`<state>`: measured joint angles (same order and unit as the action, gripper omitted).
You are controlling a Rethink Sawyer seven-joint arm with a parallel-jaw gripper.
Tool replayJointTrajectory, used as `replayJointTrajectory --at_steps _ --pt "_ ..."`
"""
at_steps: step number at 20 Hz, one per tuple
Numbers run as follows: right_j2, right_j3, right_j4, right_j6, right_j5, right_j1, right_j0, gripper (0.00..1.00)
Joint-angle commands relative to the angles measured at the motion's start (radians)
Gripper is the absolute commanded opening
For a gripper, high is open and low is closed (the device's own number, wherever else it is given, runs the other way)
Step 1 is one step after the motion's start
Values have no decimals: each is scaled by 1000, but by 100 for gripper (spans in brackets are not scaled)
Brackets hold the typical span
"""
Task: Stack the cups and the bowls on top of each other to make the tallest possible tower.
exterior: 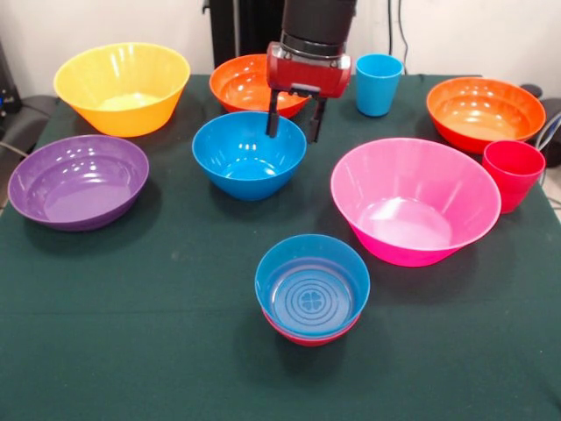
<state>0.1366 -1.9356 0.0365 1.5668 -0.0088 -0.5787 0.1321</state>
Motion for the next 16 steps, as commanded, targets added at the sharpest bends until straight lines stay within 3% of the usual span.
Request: replayJointTrajectory --at_steps 1,8,16 --pt "-71 32 -13 156 -5 98 -20 100" --pt "-73 108 -22 150 16 139 -10 100" --pt "-51 115 -18 158 25 132 -21 100"
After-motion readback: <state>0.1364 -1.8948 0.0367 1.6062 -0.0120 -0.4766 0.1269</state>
